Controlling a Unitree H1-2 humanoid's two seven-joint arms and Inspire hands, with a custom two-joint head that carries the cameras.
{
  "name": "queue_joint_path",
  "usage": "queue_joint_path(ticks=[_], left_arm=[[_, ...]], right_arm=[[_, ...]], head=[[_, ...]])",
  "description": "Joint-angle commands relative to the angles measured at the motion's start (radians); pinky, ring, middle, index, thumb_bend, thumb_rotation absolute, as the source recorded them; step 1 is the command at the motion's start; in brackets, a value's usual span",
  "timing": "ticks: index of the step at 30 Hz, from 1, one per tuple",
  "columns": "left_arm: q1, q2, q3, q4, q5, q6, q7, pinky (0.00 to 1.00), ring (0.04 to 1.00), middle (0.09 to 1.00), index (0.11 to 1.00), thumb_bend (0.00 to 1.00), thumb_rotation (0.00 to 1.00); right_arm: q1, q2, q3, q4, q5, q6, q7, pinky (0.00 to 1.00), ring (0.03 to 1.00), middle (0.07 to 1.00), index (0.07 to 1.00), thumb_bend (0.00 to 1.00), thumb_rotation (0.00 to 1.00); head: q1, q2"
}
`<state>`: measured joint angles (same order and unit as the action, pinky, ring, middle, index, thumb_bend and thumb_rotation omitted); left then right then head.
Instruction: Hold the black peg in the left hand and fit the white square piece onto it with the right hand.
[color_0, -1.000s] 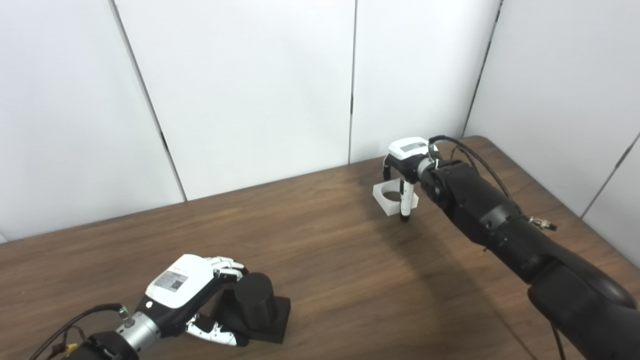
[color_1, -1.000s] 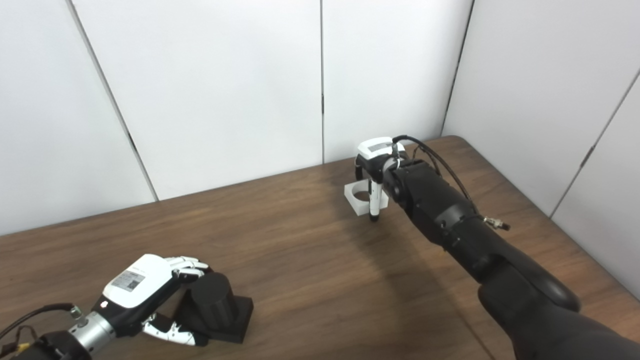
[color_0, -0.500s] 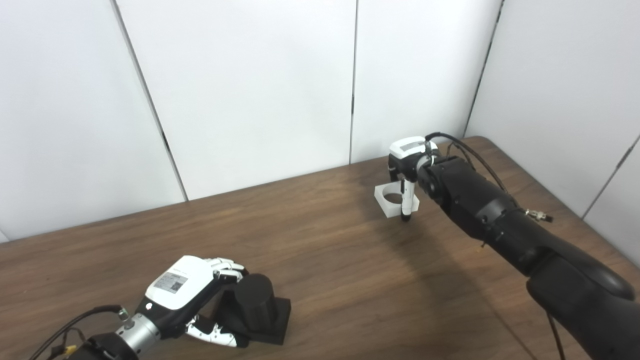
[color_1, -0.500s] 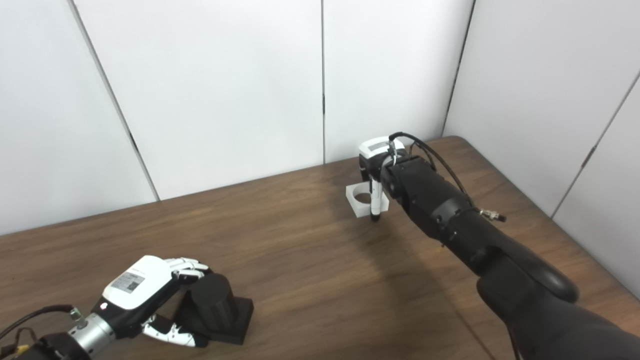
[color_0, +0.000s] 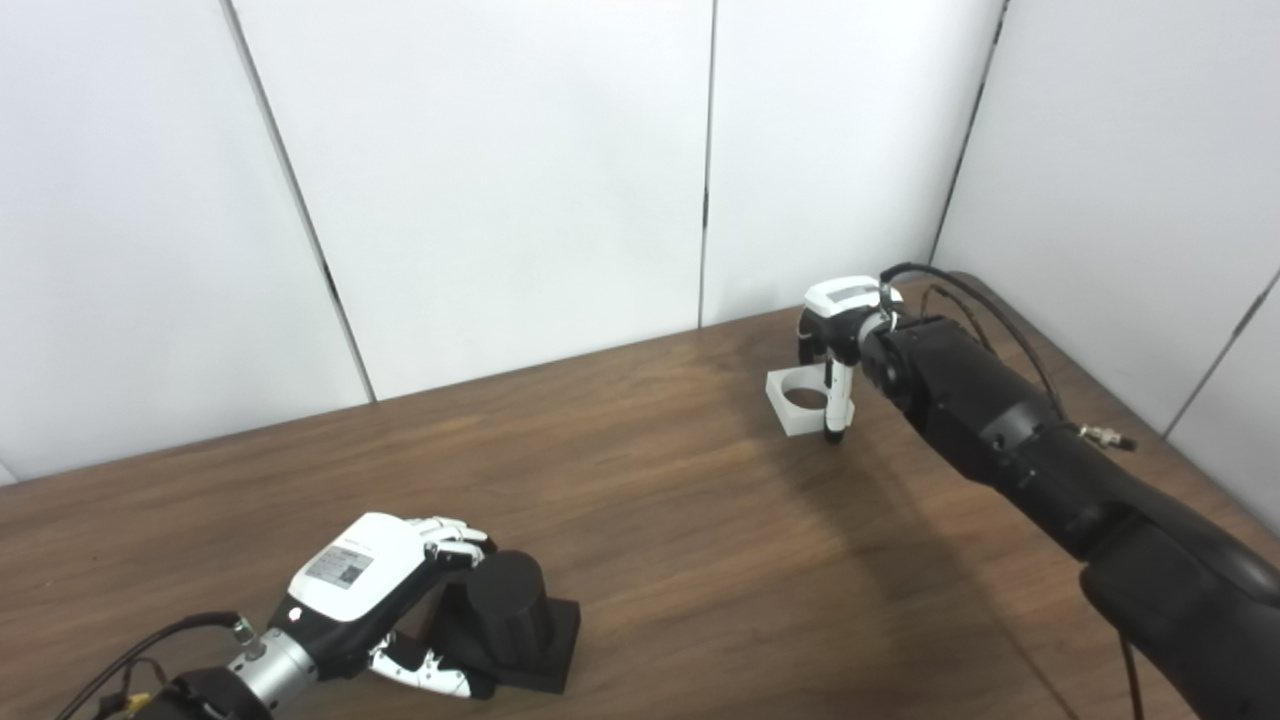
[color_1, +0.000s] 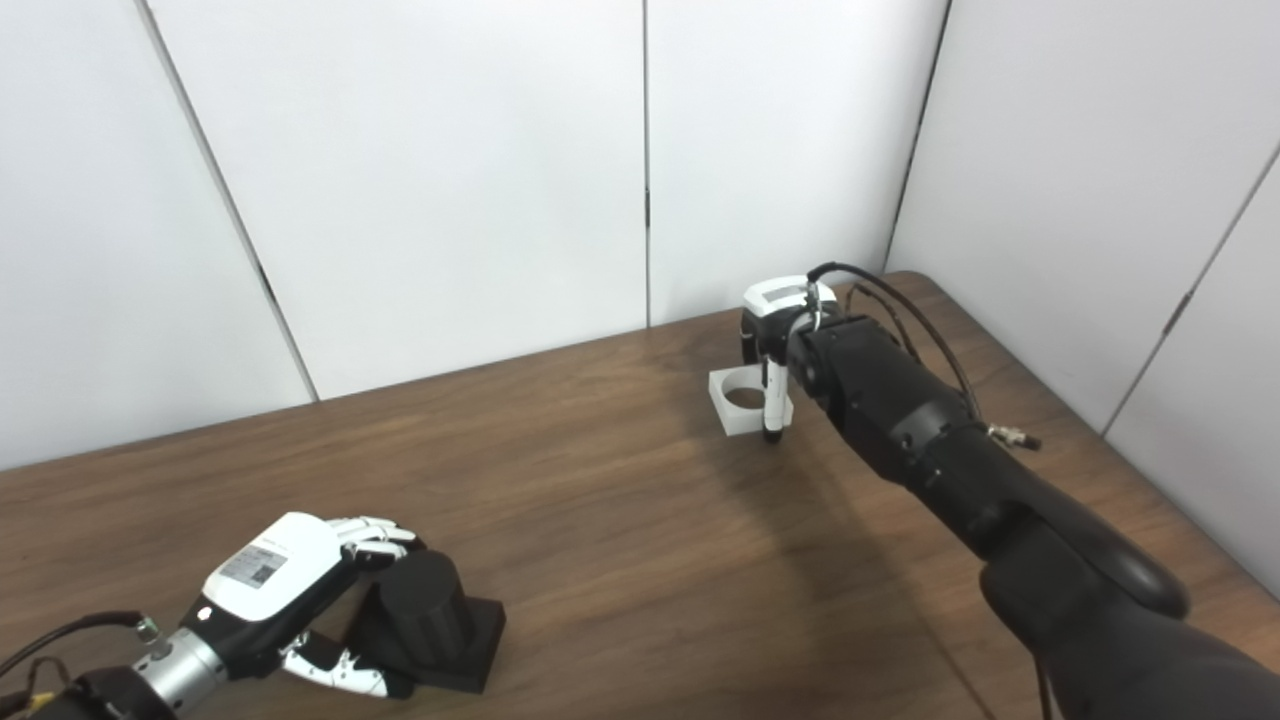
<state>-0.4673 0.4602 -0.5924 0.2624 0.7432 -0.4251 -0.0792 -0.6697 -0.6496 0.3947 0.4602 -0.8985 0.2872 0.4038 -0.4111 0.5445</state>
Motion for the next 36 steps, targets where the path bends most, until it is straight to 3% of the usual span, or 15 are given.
queue_joint_path(ticks=[1,6,15,23,29,36], left_arm=[[0.040,0.037,-0.035,0.032,0.062,-0.016,-0.066,0.73,0.818,0.790,0.489,0.52,0.06],[0.037,0.039,-0.037,0.023,0.065,-0.003,-0.085,0.74,0.829,0.800,0.490,0.52,0.06],[0.033,0.027,-0.042,0.029,0.071,0.015,-0.095,0.77,0.845,0.809,0.490,0.52,0.06],[0.028,0.008,-0.050,0.030,0.078,0.044,-0.103,0.79,0.863,0.821,0.491,0.52,0.06],[0.013,-0.008,-0.061,0.039,0.093,0.061,-0.108,0.81,0.888,0.827,0.491,0.52,0.07],[0.002,-0.031,-0.063,0.052,0.080,0.069,-0.096,0.81,0.894,0.831,0.491,0.52,0.07]], right_arm=[[-0.008,-0.023,-0.021,-0.041,0.029,-0.033,-0.027,0.79,0.827,0.744,0.487,0.53,0.14],[0.014,-0.033,-0.054,-0.140,0.074,-0.085,-0.042,0.81,0.850,0.770,0.479,0.52,0.13],[0.036,-0.036,-0.095,-0.312,0.129,-0.114,-0.022,0.81,0.840,0.758,0.479,0.52,0.13],[0.050,-0.041,-0.110,-0.436,0.169,-0.169,0.011,0.79,0.833,0.745,0.480,0.51,0.13],[0.053,-0.040,-0.118,-0.543,0.230,-0.235,0.051,0.71,0.802,0.731,0.479,0.52,0.13],[0.060,-0.026,-0.127,-0.670,0.287,-0.237,0.128,0.70,0.803,0.735,0.478,0.51,0.14]], head=[[0.003,0.002],[0.015,0.009],[0.083,0.031],[0.195,0.067],[0.259,0.091],[0.352,0.116]])
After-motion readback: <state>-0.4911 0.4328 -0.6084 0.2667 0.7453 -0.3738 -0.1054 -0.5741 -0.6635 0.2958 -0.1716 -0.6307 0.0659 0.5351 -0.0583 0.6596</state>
